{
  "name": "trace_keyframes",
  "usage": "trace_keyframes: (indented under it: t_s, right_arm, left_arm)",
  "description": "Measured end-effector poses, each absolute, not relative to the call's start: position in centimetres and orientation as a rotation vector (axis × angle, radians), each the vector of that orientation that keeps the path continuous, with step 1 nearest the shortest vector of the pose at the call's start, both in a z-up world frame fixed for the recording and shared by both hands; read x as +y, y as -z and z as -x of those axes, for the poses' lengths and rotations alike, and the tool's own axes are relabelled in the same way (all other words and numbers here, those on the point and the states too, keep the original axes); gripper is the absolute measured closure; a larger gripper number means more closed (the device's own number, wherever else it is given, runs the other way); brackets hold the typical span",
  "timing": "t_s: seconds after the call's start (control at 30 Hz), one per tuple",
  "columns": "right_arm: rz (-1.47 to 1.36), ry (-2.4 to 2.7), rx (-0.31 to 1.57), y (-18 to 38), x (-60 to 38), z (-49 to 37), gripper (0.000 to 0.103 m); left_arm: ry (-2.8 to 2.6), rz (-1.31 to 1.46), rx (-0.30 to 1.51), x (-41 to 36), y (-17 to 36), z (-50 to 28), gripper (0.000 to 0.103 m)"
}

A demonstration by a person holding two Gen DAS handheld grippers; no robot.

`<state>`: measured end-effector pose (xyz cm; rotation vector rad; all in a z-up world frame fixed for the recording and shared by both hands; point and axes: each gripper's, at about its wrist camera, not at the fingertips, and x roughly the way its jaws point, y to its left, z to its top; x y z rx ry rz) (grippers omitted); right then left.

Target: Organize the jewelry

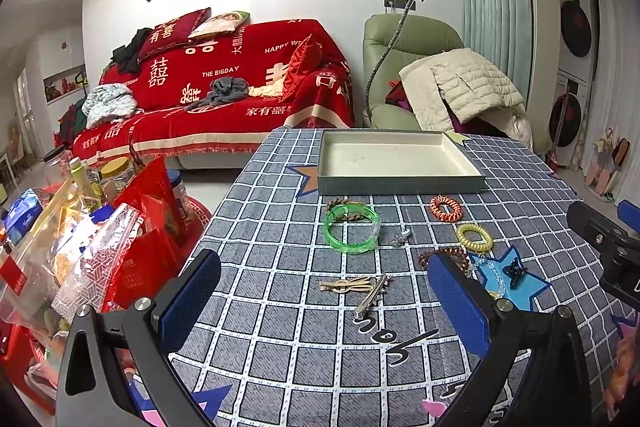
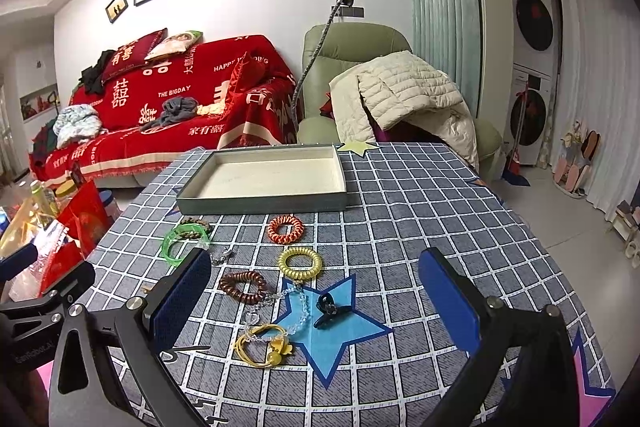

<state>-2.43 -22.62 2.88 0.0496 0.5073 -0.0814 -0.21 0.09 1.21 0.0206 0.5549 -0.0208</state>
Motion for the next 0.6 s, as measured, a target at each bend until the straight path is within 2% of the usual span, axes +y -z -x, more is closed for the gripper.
trace_keyframes:
  t_s: [0.6]
  right_arm:
    - [-0.047, 0.078, 0.500, -2.91, -22.45, 2.45, 0.000]
  left_arm:
    - [0.017, -0.018, 0.553, 0.40, -1.49, 0.25, 0.000]
